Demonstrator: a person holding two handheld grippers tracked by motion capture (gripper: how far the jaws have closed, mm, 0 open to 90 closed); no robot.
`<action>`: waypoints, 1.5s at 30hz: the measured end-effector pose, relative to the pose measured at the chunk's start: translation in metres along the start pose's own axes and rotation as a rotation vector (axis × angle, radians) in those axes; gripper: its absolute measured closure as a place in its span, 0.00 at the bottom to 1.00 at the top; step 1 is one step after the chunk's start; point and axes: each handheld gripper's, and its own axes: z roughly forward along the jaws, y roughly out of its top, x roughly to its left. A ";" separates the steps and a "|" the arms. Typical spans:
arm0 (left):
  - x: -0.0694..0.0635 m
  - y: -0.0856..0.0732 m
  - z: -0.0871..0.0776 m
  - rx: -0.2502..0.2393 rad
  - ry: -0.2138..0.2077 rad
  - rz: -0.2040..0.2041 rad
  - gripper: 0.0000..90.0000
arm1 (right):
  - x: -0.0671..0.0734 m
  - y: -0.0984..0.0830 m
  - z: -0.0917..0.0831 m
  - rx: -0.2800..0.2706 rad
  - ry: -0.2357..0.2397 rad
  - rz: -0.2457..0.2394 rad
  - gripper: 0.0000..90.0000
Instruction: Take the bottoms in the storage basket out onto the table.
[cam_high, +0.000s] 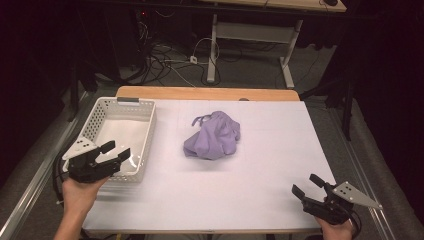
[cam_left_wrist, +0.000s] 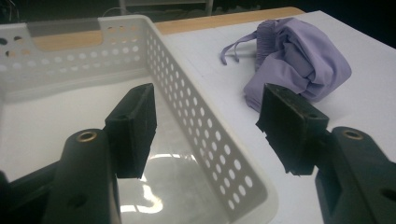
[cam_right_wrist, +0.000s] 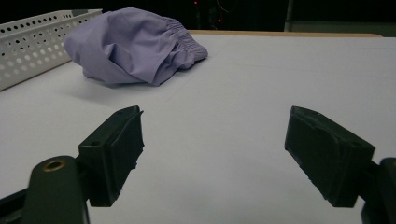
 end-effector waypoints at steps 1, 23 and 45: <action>0.003 -0.001 -0.002 -0.003 0.008 -0.004 0.40 | 0.000 0.000 0.000 -0.002 -0.001 -0.001 0.22; 0.040 -0.014 -0.035 -0.083 0.064 -0.057 0.39 | 0.002 -0.002 -0.007 -0.004 -0.036 -0.003 0.23; 0.053 -0.029 -0.046 -0.113 0.060 -0.089 0.39 | 0.003 -0.003 -0.009 0.003 -0.074 -0.008 0.23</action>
